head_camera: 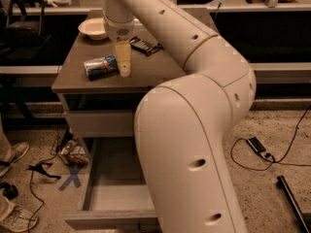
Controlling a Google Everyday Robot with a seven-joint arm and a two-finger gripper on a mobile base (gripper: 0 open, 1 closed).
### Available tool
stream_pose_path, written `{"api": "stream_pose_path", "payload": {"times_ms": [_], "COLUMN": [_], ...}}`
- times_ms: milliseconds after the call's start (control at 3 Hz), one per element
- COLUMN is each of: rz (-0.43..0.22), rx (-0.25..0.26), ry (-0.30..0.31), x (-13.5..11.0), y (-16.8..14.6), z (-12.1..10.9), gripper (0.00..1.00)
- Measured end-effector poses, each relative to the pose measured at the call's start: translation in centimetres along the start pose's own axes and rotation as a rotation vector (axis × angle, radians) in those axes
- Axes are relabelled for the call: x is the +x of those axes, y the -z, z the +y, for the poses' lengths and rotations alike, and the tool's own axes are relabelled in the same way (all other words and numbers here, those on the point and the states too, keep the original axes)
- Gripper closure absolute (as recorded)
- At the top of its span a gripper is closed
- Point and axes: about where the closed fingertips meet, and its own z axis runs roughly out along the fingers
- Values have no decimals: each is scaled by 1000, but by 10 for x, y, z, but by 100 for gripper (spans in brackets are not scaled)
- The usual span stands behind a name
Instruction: Place redbull can into top drawer
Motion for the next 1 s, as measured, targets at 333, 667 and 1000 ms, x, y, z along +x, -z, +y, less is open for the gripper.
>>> {"api": "stream_pose_path", "payload": {"times_ms": [333,667,1000], "rz": [-17,-30,-45], "rx": [-37,-60,-77], "ry": [27,41,47], "x": [-15,-24,-30], "y": [-9,-15,-21], "z": [-1,-1,0], "gripper": [3,26,50]}}
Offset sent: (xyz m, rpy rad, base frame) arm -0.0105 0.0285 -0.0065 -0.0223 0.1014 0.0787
